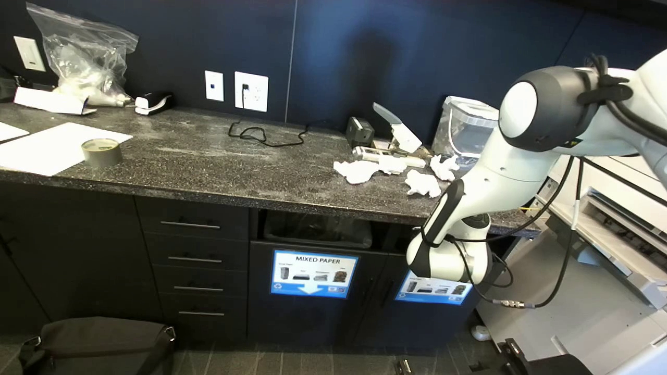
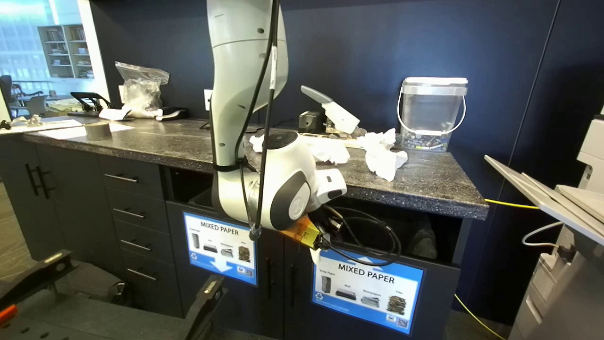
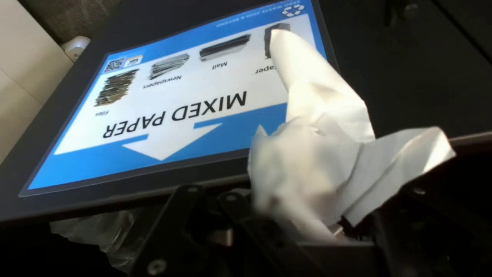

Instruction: Put four crumpled papers inside the bin on the right

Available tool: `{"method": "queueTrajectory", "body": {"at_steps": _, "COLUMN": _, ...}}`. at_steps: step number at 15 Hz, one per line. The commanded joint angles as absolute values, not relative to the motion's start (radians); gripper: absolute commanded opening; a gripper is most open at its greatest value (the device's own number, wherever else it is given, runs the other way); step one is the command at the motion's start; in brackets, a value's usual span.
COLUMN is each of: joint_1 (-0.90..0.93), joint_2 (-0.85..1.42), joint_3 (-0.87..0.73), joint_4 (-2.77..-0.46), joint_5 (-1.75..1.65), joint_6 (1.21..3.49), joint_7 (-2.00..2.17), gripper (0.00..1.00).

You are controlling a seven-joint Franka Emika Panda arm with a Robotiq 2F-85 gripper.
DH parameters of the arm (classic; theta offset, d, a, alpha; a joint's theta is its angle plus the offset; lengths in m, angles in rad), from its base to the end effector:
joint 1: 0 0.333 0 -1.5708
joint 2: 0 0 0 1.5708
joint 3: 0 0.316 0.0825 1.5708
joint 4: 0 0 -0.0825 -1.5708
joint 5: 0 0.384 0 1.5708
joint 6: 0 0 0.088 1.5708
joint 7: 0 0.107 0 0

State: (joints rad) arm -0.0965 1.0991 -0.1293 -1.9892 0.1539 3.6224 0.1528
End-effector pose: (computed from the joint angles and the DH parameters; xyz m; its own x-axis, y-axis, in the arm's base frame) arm 0.5358 -0.1449 -0.0169 0.7707 -0.3485 0.5335 -0.4257 -0.9046 0.0239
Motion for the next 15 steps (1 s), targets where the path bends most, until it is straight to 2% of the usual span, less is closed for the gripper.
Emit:
{"method": "queueTrajectory", "body": {"at_steps": 1, "joint_1": -0.191, "joint_2": 1.157, "joint_3": -0.063, "joint_4": -1.903, "joint_5": 0.098, "joint_6": 3.672, "joint_7": 0.147, "gripper": 0.13}}
{"method": "queueTrajectory", "body": {"at_steps": 8, "joint_1": -0.268, "joint_2": 1.267, "joint_3": -0.01, "joint_4": -1.728, "joint_5": 0.061, "joint_6": 3.648, "joint_7": 0.151, "gripper": 0.13}}
{"method": "queueTrajectory", "body": {"at_steps": 15, "joint_1": -0.272, "joint_2": 1.282, "joint_3": -0.011, "joint_4": -1.677, "joint_5": 0.062, "joint_6": 3.658, "joint_7": 0.147, "gripper": 0.13}}
